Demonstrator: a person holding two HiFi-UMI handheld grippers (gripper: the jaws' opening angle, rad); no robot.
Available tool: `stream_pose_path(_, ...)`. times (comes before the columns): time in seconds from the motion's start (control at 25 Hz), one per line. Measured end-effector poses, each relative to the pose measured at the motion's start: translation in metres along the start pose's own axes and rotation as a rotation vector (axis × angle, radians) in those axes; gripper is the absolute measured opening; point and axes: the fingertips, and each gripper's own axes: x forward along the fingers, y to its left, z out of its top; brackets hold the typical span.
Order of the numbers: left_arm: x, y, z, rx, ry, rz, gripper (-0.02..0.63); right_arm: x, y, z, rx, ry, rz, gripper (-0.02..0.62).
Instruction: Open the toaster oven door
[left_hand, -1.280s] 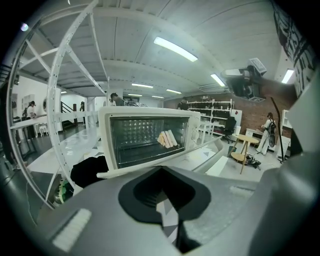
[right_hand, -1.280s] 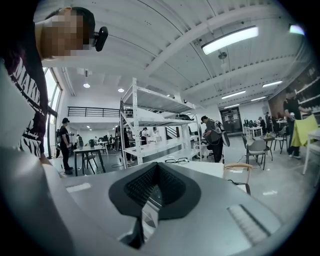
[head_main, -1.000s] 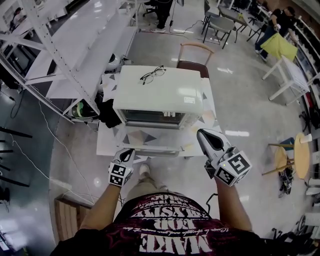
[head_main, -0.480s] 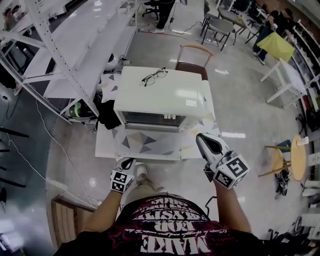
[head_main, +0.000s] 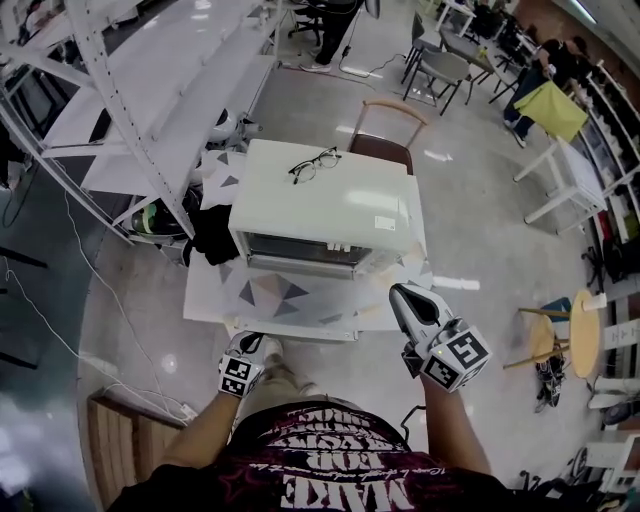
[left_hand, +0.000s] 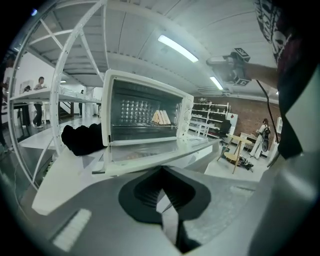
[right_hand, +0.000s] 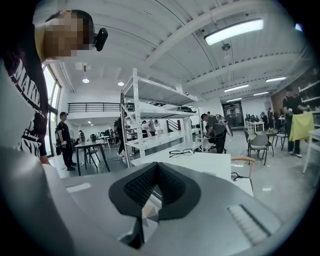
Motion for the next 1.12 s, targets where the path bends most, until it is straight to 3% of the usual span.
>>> stream_pose_path(0.36,0.006,-0.001,-0.02,-0.006,-0.026,-0.011,0.0,0.012,0.005,-0.01,0.005,0.031,0.006,0.026)
stream_pose_path(0.6,0.011,-0.002,-0.044,-0.061,0.029,-0.04,0.002,0.015,0.007,-0.007,-0.002,0.038,0.005,0.026)
stream_pose_path(0.84,0.012,0.001,-0.053,-0.007,0.09,-0.047,0.002,0.017,0.011,-0.007,0.012,0.031,0.011,0.026)
stream_pose_path(1.12,0.004,0.003,-0.054,0.0,0.126,-0.041,0.002,0.023,0.019,-0.012,0.024,0.016,0.038,0.026)
